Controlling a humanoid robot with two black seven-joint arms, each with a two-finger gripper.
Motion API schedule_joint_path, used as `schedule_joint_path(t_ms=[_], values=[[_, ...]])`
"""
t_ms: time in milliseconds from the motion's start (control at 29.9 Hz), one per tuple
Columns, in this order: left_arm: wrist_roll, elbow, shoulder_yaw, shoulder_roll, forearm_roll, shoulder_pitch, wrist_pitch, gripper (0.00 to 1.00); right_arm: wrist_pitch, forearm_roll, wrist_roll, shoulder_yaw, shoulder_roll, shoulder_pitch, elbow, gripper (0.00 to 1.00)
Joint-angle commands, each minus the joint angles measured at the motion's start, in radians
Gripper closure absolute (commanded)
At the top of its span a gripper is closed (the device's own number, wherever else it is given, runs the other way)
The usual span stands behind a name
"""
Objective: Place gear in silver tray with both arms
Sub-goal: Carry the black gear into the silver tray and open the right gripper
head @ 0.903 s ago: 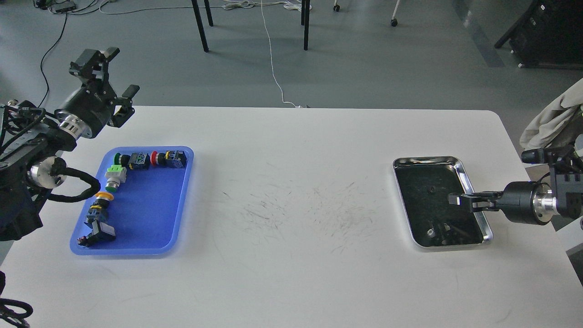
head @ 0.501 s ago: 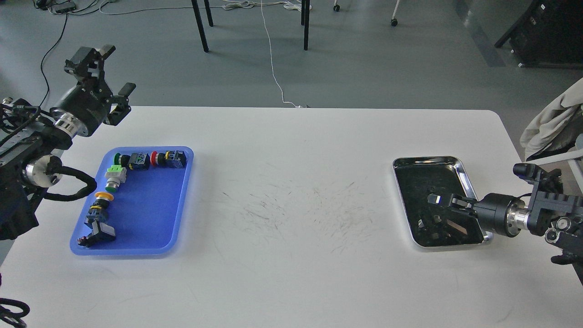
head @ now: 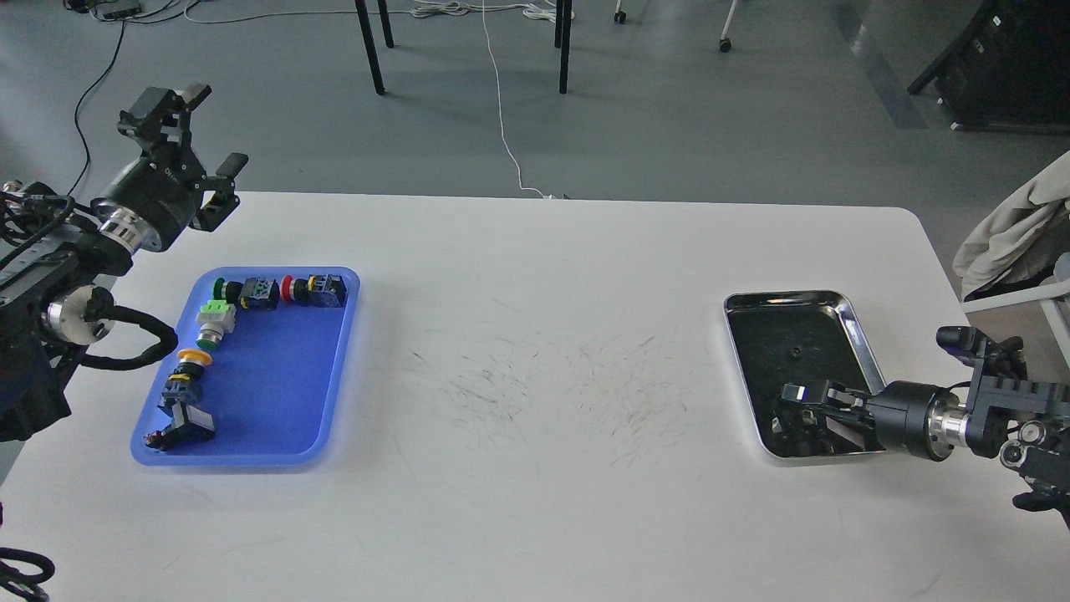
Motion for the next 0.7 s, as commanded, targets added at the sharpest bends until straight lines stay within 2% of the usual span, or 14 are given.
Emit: schedule_joint_path(t_ms=[0, 669], values=[[0.0, 0.0, -0.001, 0.002, 0.0, 0.0, 0.0, 0.02, 0.006, 0.0, -0.002, 0.003, -0.006, 0.005, -0.005, 0.97], [0.0, 0.0, 0.0, -0.001, 0.001, 0.0, 0.0, 0.02, 0.017, 0.003, -0.002, 0.017, -0.032, 0.039, 0.0, 0.94]])
